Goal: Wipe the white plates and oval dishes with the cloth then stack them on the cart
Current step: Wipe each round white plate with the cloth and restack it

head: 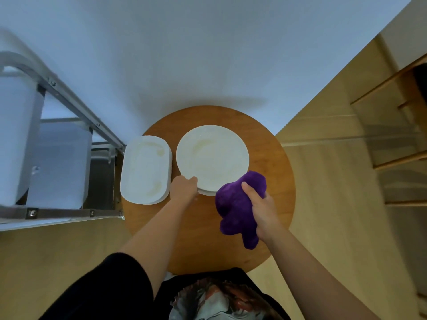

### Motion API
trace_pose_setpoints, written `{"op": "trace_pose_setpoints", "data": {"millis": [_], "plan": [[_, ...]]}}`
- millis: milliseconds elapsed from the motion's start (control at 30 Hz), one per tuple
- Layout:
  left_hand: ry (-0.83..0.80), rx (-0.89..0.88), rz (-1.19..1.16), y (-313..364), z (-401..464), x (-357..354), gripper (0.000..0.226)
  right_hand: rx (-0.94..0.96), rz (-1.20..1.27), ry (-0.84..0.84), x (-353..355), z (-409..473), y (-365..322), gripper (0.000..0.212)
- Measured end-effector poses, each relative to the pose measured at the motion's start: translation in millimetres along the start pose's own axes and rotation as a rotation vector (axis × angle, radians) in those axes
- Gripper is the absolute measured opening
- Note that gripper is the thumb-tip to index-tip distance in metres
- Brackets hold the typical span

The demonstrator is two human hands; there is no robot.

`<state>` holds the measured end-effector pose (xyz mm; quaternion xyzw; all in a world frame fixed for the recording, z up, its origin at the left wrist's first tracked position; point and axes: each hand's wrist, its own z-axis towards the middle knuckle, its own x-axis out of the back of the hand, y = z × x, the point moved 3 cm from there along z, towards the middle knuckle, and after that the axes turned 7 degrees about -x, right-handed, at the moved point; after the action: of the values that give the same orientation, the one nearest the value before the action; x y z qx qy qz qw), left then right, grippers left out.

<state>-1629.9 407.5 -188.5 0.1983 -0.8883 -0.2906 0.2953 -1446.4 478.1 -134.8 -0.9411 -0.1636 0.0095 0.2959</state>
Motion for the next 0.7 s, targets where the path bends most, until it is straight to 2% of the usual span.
{"op": "trace_pose_setpoints", "data": {"millis": [67,133,200,233,300,367,433,500,567,633,700], "plan": [[0.048,-0.030,-0.208,1,-5,1,0.012,0.007,0.027,0.000,6,0,-5,0.034],[0.071,-0.008,-0.421,5,-8,6,0.010,-0.002,0.094,0.010,11,-2,-9,0.047],[0.040,0.029,-0.514,7,-7,11,0.007,0.004,0.158,0.025,15,-4,-14,0.052],[0.008,0.045,-0.524,9,-9,14,0.007,0.023,0.165,0.036,17,-6,-17,0.051],[-0.047,0.057,-0.529,9,-12,18,0.034,0.112,0.123,0.073,20,-11,-23,0.040],[-0.100,0.033,-0.527,11,-17,23,0.048,0.247,0.078,0.153,24,-19,-31,0.026],[-0.165,0.018,-0.516,13,-25,27,0.048,0.381,0.056,0.252,28,-30,-41,0.021],[-0.208,-0.003,-0.488,15,-35,32,0.045,0.482,0.032,0.319,31,-43,-52,0.034],[-0.216,-0.043,-0.470,16,-47,36,0.041,0.555,0.041,0.304,32,-53,-63,0.047],[-0.201,-0.083,-0.475,20,-62,39,0.038,0.593,0.099,0.268,33,-61,-71,0.038],[-0.172,-0.109,-0.481,22,-76,42,0.032,0.604,0.153,0.261,36,-69,-77,0.021]]}}
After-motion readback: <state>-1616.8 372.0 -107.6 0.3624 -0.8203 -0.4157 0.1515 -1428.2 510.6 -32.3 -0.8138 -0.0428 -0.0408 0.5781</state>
